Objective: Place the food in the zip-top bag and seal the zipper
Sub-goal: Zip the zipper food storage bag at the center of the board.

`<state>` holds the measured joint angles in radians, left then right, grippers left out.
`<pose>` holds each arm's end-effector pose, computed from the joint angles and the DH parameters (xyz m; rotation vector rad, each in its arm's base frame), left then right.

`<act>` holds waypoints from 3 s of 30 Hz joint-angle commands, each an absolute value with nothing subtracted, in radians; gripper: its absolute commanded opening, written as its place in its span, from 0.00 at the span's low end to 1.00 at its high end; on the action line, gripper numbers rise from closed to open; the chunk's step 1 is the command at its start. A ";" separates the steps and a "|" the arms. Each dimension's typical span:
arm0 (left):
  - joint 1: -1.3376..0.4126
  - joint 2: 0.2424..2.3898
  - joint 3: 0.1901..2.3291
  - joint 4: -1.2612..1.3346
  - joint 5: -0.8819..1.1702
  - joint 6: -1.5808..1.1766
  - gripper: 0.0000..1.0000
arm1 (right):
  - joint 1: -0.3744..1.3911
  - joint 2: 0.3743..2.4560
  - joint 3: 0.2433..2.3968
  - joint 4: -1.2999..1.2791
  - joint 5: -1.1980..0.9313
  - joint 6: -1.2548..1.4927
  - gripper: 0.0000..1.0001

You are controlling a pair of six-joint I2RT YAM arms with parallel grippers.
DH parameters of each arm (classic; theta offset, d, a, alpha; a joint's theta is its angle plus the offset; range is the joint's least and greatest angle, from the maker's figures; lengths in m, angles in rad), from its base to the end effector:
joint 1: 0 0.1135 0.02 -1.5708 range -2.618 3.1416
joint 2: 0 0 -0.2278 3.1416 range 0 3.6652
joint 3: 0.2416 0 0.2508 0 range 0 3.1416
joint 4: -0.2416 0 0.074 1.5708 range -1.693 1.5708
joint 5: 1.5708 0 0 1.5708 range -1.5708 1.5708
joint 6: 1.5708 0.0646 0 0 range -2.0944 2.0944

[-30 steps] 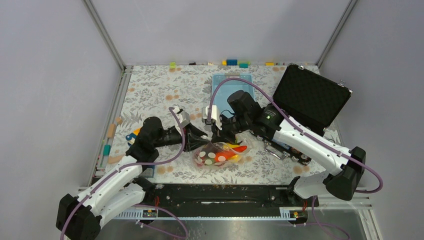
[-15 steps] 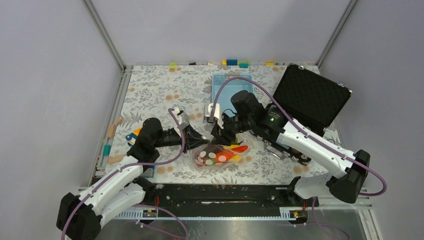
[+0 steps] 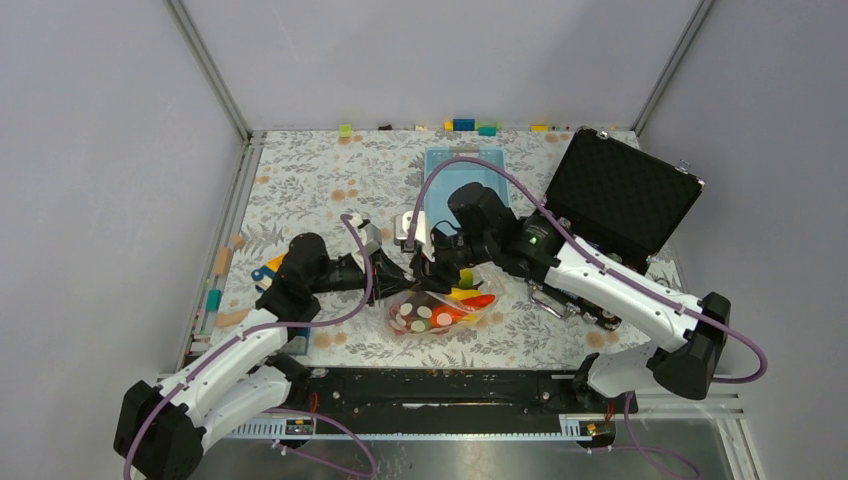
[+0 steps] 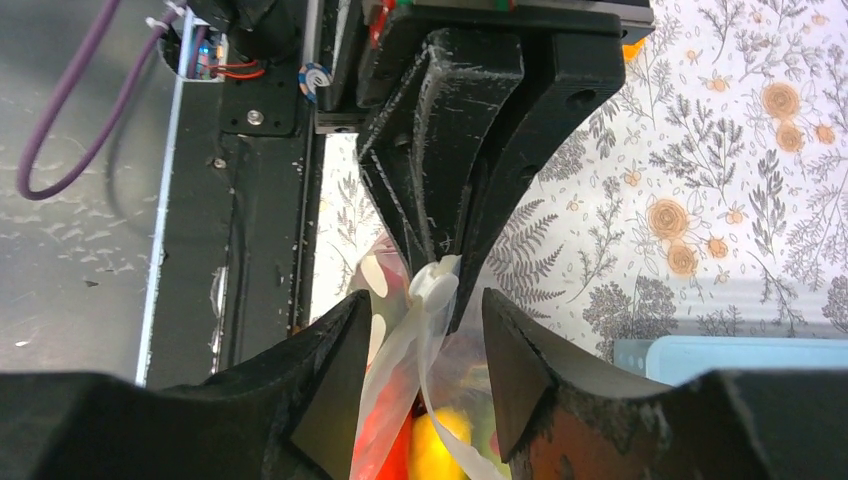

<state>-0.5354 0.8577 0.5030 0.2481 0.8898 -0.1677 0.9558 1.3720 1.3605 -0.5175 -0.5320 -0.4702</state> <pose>0.1758 -0.1627 0.2453 1.0000 1.4978 -1.2533 0.1643 0.2894 0.3286 -1.6266 1.3777 0.8475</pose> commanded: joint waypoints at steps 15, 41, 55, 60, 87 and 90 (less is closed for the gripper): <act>-0.529 0.813 0.528 0.314 0.851 -0.207 0.00 | 1.011 1.403 1.424 -0.518 -0.331 -0.455 0.00; -0.529 0.641 0.425 0.340 0.525 -0.229 0.00 | 0.890 1.274 1.284 -0.628 -0.198 -0.443 0.00; -0.528 0.585 0.431 0.267 0.212 -0.203 0.00 | 0.736 1.153 1.150 -0.666 -0.022 -0.287 0.00; -0.528 0.561 0.425 0.254 0.125 -0.196 0.00 | 0.703 1.129 1.107 -0.677 0.029 -0.265 0.00; -0.526 0.599 0.487 0.188 -0.310 -0.266 0.00 | 0.624 1.171 1.039 -0.688 -0.022 -0.326 0.00; -0.525 0.605 0.499 0.177 -0.335 -0.275 0.00 | 0.624 1.153 1.028 -0.693 -0.033 -0.335 0.00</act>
